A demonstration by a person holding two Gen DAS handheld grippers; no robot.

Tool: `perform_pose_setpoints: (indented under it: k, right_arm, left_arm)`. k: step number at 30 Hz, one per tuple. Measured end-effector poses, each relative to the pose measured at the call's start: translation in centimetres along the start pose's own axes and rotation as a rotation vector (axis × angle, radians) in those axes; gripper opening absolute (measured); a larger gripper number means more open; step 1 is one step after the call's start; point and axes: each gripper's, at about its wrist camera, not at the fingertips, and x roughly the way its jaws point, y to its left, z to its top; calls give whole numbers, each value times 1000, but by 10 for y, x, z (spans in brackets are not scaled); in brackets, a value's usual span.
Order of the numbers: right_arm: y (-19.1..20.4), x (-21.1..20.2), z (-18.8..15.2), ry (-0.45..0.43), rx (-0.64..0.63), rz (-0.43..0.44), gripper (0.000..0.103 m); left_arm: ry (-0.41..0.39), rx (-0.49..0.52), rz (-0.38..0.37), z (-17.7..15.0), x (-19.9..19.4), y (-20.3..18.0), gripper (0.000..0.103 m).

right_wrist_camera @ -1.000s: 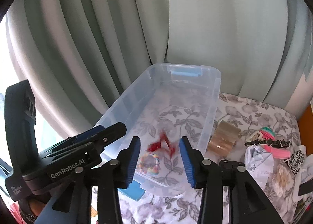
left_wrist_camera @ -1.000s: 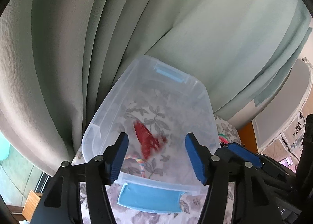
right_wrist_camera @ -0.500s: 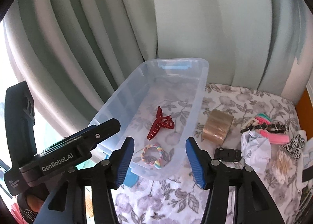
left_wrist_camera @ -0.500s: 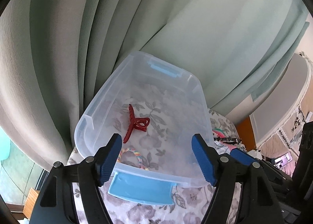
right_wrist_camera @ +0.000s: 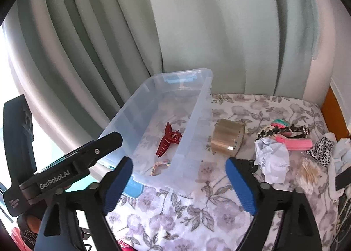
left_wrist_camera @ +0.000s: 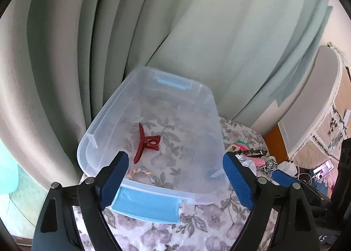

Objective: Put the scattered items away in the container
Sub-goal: 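Open both grippers to drop the ring and clip into the box, then move both grippers back toward the crumpled paper and cotton swab bag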

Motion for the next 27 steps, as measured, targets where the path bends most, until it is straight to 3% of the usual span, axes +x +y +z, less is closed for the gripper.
perform_pose_setpoints:
  k: [3,13,16,27]
  right_arm:
    - [-10,-9,-3,-26,22,0,103]
    - [-58,-40,-14,-129,87,-59,103]
    - [-73,-48,-18,-158,106,-84,103]
    - [-130,-72,-40,-229,195,-176,103]
  left_arm:
    - [-5,31,6,-1,-2,-14,89]
    - [-43,138,-34,-13,-7,-66,90]
    - [-47,160,-39,-17,-4,-81,94]
    - [24,214,-125,-37,28,-125,102]
